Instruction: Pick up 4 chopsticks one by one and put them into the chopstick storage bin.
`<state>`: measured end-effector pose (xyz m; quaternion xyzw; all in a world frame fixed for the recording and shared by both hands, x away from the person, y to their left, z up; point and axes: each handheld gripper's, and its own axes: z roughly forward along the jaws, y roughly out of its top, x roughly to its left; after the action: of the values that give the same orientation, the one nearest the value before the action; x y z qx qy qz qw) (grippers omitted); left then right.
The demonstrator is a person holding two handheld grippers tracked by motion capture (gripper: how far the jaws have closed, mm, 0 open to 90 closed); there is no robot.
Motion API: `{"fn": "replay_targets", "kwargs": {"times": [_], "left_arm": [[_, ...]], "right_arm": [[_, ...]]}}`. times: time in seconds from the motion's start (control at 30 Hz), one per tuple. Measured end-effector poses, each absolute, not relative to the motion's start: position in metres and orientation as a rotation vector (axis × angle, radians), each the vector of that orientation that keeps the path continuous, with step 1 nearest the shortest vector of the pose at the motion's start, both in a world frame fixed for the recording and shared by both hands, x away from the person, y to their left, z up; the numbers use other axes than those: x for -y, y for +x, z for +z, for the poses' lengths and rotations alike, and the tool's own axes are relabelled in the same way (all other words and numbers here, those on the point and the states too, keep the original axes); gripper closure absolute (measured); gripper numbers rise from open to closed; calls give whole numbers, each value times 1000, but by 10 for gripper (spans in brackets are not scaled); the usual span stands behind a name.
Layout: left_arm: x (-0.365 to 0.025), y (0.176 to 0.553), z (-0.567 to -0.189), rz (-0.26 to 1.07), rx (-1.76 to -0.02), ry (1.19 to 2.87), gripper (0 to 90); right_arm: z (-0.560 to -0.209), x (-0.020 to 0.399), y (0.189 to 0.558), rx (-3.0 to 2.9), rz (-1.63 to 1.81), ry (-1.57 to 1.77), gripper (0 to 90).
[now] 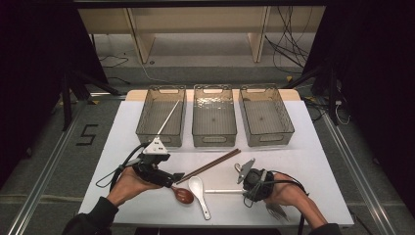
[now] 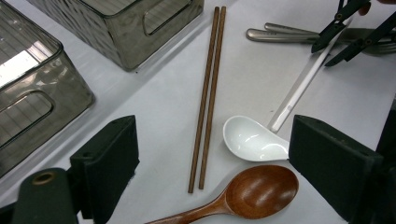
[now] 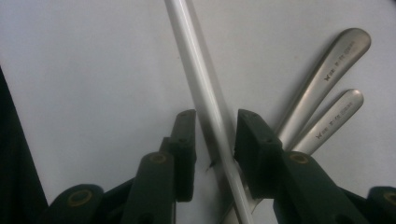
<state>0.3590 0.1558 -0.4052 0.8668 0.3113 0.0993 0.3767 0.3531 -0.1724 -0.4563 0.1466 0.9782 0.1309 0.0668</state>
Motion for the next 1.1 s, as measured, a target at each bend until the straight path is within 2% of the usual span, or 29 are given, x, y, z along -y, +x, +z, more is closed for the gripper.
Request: {"fn": "replay_targets", "kwargs": {"times": [0.37,0.6,1.1], "left_arm": [[-154,359,-409,248,-784,2234,153],[-153,360,-410,241,-777,2234,157],[-148,358,-407,235,-731,2244,156]], "right_arm": [[-457,171,349,-2979,383,327,844],[-455,175,349,-2976,391,298,853],[-428,180,346,-2874,526,333,855]]}}
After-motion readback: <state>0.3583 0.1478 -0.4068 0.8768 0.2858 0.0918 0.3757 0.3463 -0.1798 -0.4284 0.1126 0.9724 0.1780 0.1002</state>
